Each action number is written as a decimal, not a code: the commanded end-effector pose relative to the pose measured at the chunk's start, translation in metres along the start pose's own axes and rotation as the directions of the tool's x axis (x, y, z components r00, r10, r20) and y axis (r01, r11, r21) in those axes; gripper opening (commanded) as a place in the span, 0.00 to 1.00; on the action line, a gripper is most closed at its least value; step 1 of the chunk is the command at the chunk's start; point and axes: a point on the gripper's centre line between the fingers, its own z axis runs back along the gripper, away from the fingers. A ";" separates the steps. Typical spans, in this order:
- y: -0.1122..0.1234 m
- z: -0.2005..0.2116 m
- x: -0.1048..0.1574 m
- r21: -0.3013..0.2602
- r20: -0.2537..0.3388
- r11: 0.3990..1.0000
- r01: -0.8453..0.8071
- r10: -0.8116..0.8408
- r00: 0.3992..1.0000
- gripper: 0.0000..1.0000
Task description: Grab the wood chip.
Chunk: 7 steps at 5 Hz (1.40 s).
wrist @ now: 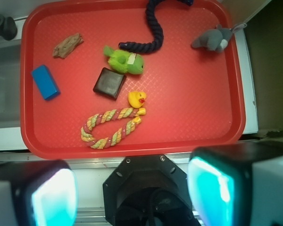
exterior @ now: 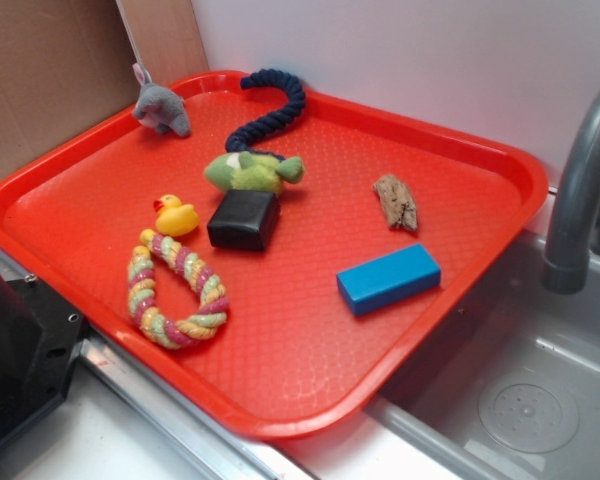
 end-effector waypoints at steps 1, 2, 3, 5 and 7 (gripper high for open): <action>0.000 0.000 0.000 0.000 0.000 1.000 0.000 0.000 1.000 1.00; -0.025 -0.037 0.040 0.062 0.001 0.969 -0.240 0.241 0.971 1.00; -0.048 -0.053 0.074 -0.112 0.006 0.871 -0.479 0.482 0.876 1.00; -0.051 -0.077 0.104 -0.115 0.004 0.808 -0.578 0.583 0.813 1.00; -0.055 -0.117 0.116 -0.021 -0.076 0.755 -0.655 0.652 0.754 1.00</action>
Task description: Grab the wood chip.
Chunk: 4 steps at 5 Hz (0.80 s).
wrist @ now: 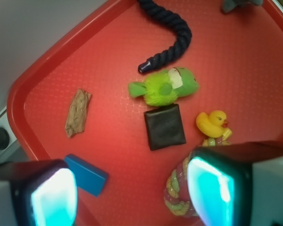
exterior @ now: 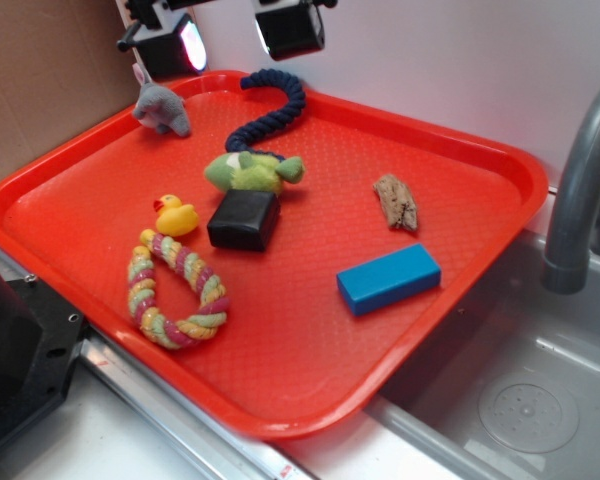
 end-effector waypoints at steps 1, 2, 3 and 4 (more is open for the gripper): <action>-0.041 -0.075 0.028 -0.019 -0.022 0.996 -0.083 0.082 0.996 1.00; -0.067 -0.113 0.040 -0.004 -0.018 0.994 -0.108 0.108 0.994 1.00; -0.072 -0.128 0.032 0.004 0.031 0.993 -0.121 0.121 0.992 1.00; -0.079 -0.130 0.030 0.008 0.056 0.997 -0.081 0.080 0.995 1.00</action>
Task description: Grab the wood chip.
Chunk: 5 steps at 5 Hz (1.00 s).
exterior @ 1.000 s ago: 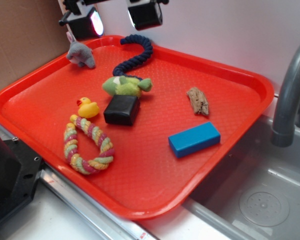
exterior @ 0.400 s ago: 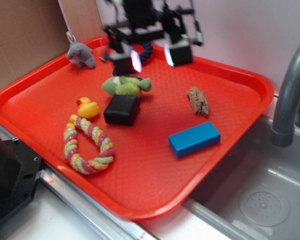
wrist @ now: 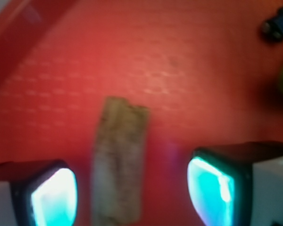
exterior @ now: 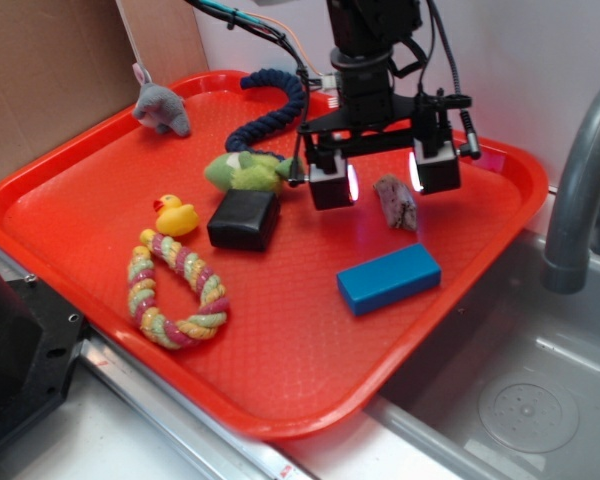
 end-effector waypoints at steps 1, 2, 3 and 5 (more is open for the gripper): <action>-0.007 0.009 0.002 -0.027 0.019 0.998 0.049 -0.048 0.999 1.00; -0.002 -0.008 -0.001 0.095 -0.093 0.995 0.031 -0.022 0.995 0.00; -0.027 -0.023 0.028 0.200 -0.184 0.979 0.040 -0.002 0.983 0.00; -0.006 0.025 0.038 0.188 -0.156 0.974 0.126 -0.097 0.983 0.00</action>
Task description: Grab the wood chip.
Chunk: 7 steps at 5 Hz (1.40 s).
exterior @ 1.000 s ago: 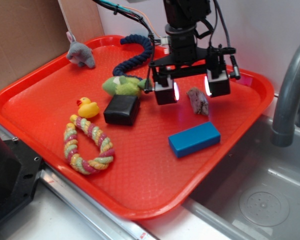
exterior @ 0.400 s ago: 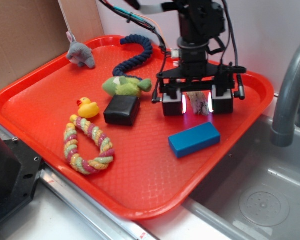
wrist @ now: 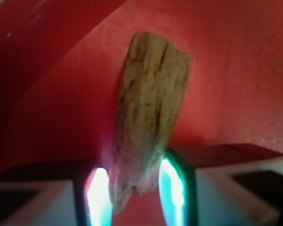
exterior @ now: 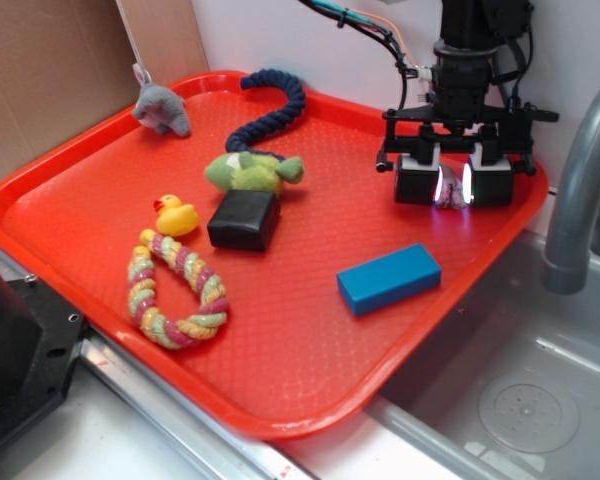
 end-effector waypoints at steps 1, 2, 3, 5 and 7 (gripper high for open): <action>0.075 0.082 -0.007 -0.137 0.229 0.980 0.141 -0.107 0.967 0.00; 0.120 0.114 -0.023 -0.246 0.334 0.954 0.173 -0.084 0.939 0.00; 0.163 0.131 -0.018 -0.313 0.312 0.940 0.135 -0.032 0.949 0.00; 0.104 0.110 0.017 -0.201 0.348 0.907 0.371 -0.288 0.892 1.00; 0.036 0.069 0.023 -0.036 0.319 0.862 0.505 -0.469 0.824 1.00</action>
